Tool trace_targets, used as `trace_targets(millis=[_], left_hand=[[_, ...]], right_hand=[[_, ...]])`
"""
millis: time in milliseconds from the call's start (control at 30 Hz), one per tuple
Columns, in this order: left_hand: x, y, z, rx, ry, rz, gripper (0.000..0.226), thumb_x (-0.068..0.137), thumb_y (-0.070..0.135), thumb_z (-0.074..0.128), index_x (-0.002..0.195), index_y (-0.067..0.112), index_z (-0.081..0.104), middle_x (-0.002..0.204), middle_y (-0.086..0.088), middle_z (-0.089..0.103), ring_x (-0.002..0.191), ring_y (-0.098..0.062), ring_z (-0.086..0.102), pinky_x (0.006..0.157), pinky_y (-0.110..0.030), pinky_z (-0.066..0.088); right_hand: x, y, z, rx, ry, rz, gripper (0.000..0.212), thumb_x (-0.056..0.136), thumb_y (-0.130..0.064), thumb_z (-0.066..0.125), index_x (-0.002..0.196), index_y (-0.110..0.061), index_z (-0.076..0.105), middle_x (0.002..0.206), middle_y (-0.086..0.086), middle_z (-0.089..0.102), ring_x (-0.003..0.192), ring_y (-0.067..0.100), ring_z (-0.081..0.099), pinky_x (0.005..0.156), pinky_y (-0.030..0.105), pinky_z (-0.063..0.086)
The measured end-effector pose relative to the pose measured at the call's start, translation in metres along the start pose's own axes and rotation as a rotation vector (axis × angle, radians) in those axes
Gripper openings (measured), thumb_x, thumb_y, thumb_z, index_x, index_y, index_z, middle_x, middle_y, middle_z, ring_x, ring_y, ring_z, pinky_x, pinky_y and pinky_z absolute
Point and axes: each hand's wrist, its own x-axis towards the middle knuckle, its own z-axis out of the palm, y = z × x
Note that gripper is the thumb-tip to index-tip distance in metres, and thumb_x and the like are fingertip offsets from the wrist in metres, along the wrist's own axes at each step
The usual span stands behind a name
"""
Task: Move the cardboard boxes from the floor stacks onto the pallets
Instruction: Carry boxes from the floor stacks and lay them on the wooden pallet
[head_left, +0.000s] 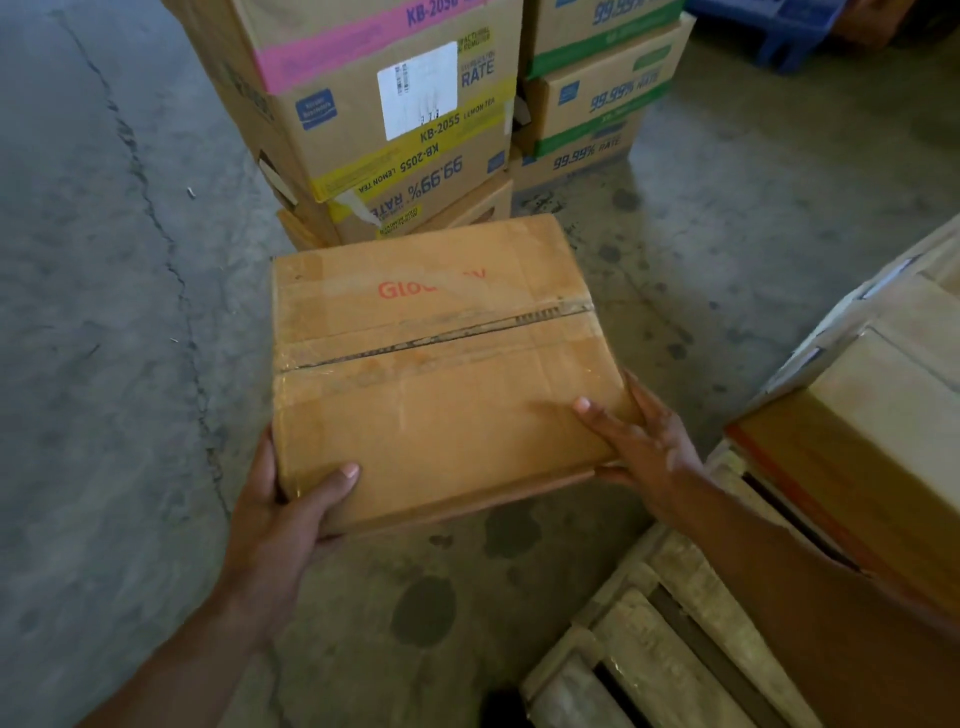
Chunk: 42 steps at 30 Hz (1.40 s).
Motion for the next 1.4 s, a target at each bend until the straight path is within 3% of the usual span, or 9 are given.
trace_targets(millis=[167,267,367,600,833,900,1000,1167,1400], left_hand=[[-0.053,0.001,-0.008,0.067,-0.122,0.073,0.07,0.083,0.022,0.077,0.138,0.051,0.044,0.117,0.021,0.062,0.105,-0.013,0.064,0.081,-0.053,0.059],[-0.086,0.004,0.003,0.132,-0.218,0.117,0.064,0.085,0.02,0.075,0.135,0.049,0.047,0.102,0.026,0.069,0.091,-0.005,0.07,0.076,-0.048,0.06],[-0.116,0.001,0.027,0.165,-0.313,0.126,0.064,0.084,0.02,0.076,0.135,0.047,0.048,0.106,0.017,0.07,0.097,-0.013,0.069,0.071,-0.045,0.061],[-0.191,-0.045,0.118,0.279,-0.544,0.159,0.093,0.047,0.051,0.089,0.132,0.05,0.05,0.122,0.008,0.068,0.112,-0.021,0.065,0.092,-0.053,0.054],[-0.281,-0.12,0.226,0.489,-0.73,0.193,0.091,0.035,0.065,0.083,0.119,0.047,0.052,0.11,0.014,0.064,0.104,-0.019,0.062,0.085,-0.041,0.053],[-0.302,-0.138,0.248,0.538,-0.759,0.212,0.082,0.036,0.066,0.078,0.112,0.055,0.049,0.107,0.02,0.06,0.099,-0.016,0.06,0.081,-0.036,0.051],[-0.325,-0.155,0.275,0.612,-0.82,0.215,0.098,0.04,0.064,0.08,0.131,0.046,0.049,0.114,0.008,0.064,0.099,-0.014,0.061,0.074,-0.031,0.051],[-0.329,-0.188,0.311,0.67,-0.917,0.186,0.099,0.038,0.075,0.084,0.128,0.063,0.044,0.125,0.01,0.06,0.112,-0.026,0.06,0.09,-0.055,0.054],[-0.324,-0.215,0.368,0.672,-1.024,0.174,0.091,0.047,0.056,0.084,0.131,0.053,0.047,0.119,0.013,0.061,0.109,-0.024,0.062,0.08,-0.052,0.059]], right_hand=[[-0.088,0.029,-0.013,0.198,0.156,-0.06,0.08,0.072,-0.038,0.078,0.143,-0.041,0.043,0.122,-0.013,0.054,0.111,0.016,0.059,0.078,0.039,0.061],[-0.139,0.049,-0.035,0.273,0.251,-0.076,0.064,0.079,-0.032,0.077,0.133,-0.048,0.046,0.116,-0.015,0.055,0.103,0.013,0.061,0.059,0.026,0.06],[-0.186,0.071,-0.067,0.307,0.349,-0.078,0.066,0.084,-0.029,0.076,0.14,-0.046,0.044,0.114,-0.015,0.056,0.096,0.011,0.062,0.051,0.021,0.055],[-0.298,0.147,-0.165,0.368,0.56,-0.104,0.069,0.082,-0.03,0.077,0.142,-0.042,0.046,0.121,-0.006,0.061,0.104,0.02,0.067,0.071,0.041,0.063],[-0.396,0.257,-0.259,0.378,0.819,-0.038,0.075,0.075,-0.049,0.079,0.141,-0.046,0.044,0.126,-0.009,0.056,0.11,0.014,0.061,0.066,0.027,0.059],[-0.416,0.287,-0.278,0.358,0.856,-0.007,0.084,0.07,-0.063,0.081,0.143,-0.049,0.042,0.128,-0.009,0.056,0.113,0.016,0.061,0.078,0.038,0.061],[-0.437,0.315,-0.298,0.35,0.897,0.008,0.092,0.062,-0.07,0.076,0.143,-0.048,0.041,0.129,-0.007,0.056,0.116,0.018,0.06,0.085,0.048,0.061],[-0.443,0.359,-0.321,0.373,0.948,0.038,0.091,0.062,-0.074,0.075,0.143,-0.05,0.04,0.13,-0.007,0.056,0.116,0.019,0.06,0.086,0.05,0.06],[-0.422,0.389,-0.337,0.426,1.058,0.078,0.078,0.075,-0.063,0.076,0.143,-0.044,0.043,0.126,-0.011,0.06,0.114,0.015,0.061,0.088,0.047,0.06]])
